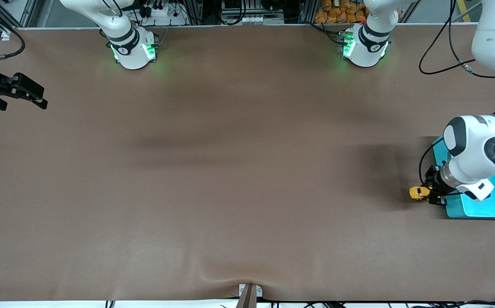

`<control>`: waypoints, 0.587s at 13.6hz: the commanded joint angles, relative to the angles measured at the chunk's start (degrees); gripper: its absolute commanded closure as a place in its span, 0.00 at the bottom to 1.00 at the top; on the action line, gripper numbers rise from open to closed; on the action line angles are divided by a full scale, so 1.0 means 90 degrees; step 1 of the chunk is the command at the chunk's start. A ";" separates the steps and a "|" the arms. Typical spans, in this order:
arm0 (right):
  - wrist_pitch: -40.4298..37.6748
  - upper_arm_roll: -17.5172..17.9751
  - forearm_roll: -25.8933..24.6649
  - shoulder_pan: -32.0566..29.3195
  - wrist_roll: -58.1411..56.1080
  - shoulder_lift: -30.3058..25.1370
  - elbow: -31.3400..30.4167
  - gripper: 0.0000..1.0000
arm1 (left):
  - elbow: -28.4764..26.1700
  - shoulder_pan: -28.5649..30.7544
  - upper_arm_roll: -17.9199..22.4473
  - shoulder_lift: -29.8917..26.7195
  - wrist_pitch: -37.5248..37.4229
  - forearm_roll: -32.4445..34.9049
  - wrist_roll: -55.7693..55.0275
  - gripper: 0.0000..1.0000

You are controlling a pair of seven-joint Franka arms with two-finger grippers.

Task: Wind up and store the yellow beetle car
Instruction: 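Grasp the car with the left gripper and lift it over the box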

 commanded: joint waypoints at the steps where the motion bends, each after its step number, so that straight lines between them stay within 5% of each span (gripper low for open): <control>1: 0.0001 -0.0034 -0.0039 0.0046 0.0105 -0.0083 -0.0013 0.00 | 0.0196 -0.0005 -0.0046 -0.0390 -0.0558 0.0153 0.0561 1.00; 8: 0.0001 -0.0034 -0.0029 0.0046 0.0096 -0.0054 -0.0003 0.00 | 0.0870 0.0589 0.0013 -0.0468 -0.1390 0.0114 0.3489 1.00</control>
